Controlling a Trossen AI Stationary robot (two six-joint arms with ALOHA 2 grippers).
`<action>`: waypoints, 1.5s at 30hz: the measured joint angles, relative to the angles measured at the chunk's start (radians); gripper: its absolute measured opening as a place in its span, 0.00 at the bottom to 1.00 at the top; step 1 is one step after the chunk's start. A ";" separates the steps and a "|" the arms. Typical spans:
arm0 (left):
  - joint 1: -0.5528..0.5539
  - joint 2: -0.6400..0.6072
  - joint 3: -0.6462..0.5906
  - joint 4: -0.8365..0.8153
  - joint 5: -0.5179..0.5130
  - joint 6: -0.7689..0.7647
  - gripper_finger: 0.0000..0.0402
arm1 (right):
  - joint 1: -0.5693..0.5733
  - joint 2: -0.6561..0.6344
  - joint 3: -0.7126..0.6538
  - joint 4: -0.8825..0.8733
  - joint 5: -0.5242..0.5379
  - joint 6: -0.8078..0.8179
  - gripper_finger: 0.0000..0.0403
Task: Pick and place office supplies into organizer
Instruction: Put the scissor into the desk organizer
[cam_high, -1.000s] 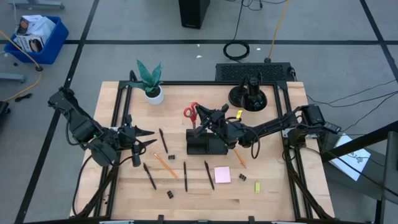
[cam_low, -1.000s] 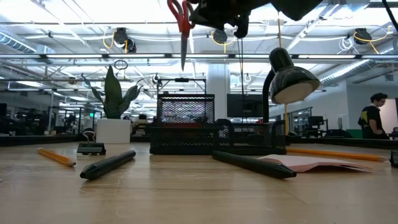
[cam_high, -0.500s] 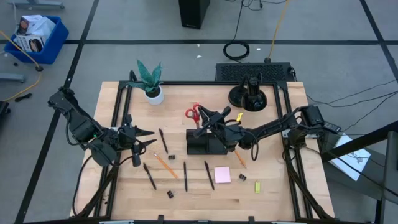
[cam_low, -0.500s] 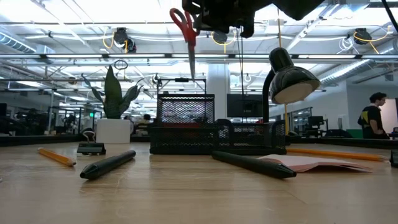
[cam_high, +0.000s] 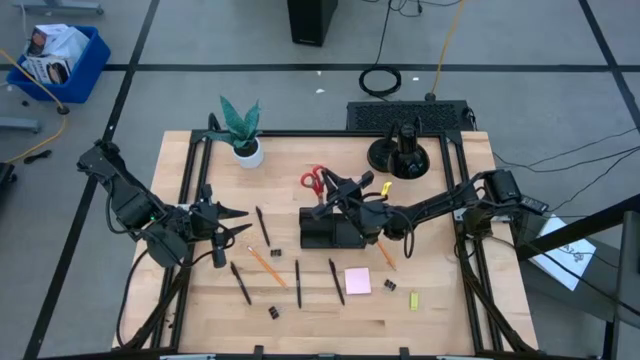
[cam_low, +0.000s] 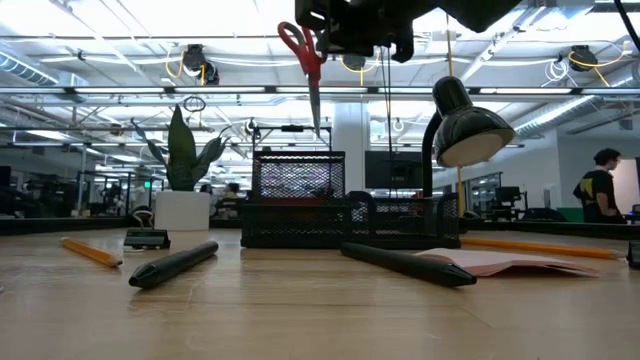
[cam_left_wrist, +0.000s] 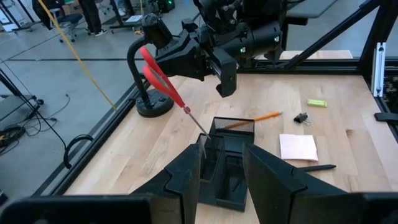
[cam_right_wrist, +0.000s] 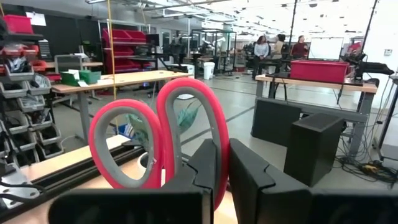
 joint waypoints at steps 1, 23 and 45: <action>0.000 0.000 0.000 0.000 0.000 0.000 0.32 | -0.001 0.003 0.000 0.001 0.000 0.001 0.04; 0.000 0.000 0.000 -0.002 0.000 0.000 0.32 | -0.007 0.053 0.000 -0.001 0.054 0.008 0.04; 0.000 0.000 0.000 -0.002 0.000 0.000 0.32 | -0.007 0.068 0.000 -0.058 0.053 0.078 0.04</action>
